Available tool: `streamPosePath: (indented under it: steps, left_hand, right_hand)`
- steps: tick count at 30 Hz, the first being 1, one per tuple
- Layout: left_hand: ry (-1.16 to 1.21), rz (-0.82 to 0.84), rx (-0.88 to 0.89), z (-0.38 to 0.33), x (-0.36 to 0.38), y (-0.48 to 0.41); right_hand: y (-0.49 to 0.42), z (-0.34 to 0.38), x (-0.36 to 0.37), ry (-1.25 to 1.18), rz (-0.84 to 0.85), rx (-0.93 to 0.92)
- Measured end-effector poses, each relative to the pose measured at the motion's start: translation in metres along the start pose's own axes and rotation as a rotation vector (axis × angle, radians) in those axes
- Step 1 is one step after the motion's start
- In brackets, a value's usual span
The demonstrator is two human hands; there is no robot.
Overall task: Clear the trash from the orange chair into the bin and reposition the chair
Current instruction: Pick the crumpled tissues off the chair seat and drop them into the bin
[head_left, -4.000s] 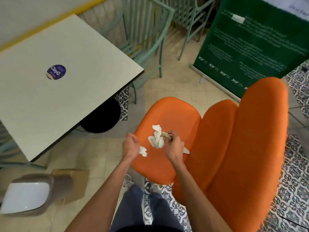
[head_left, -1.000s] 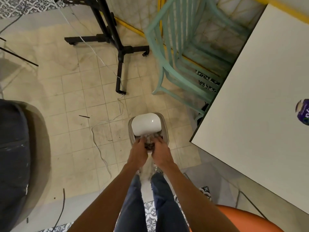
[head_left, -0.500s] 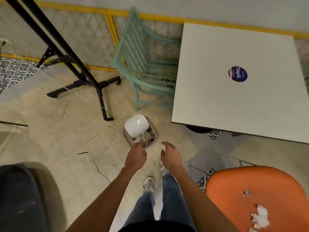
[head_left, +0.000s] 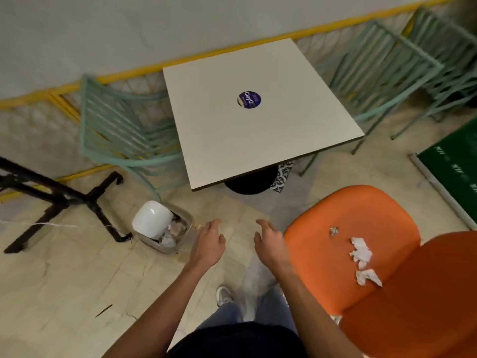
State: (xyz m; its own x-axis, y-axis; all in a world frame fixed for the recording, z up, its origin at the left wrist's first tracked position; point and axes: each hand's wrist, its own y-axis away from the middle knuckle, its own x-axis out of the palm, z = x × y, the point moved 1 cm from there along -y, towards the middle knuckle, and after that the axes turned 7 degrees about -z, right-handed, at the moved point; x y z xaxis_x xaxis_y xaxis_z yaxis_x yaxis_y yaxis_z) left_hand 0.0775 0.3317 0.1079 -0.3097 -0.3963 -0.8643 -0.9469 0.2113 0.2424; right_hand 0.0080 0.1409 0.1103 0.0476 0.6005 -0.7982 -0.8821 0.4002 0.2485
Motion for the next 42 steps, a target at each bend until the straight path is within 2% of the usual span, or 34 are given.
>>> streamPosePath:
  steps: [5, 12, 19, 27, 30, 35, 42]
  left_hand:
    - [-0.034, 0.104, 0.134, -0.077, 0.046, -0.005]
    - [-0.105, 0.250, 0.294, -0.183, 0.131, -0.001]
    - [-0.197, 0.421, 0.438, -0.264, 0.203, 0.006]
    - [-0.349, 0.506, 0.618, -0.310, 0.276, -0.021]
    - [-0.386, 0.542, 0.671, -0.322, 0.310, -0.043]
    - [-0.380, 0.531, 0.768, -0.327, 0.384, -0.085]
    - [-0.431, 0.518, 0.852, -0.322, 0.463, -0.126]
  right_hand:
    - [0.007, -0.081, -0.041, -0.107, -0.079, 0.148]
    - [0.023, -0.195, -0.091, -0.092, -0.178, 0.358]
    - [0.032, -0.283, -0.107, -0.059, -0.210, 0.625]
    - [0.024, -0.366, -0.086, -0.037, -0.274, 0.815]
    - [0.010, -0.405, -0.067, -0.038, -0.233, 0.884]
    - [-0.017, -0.468, -0.029, 0.057, -0.149, 0.905]
    - [-0.028, -0.519, 0.021, 0.036, -0.144, 0.893]
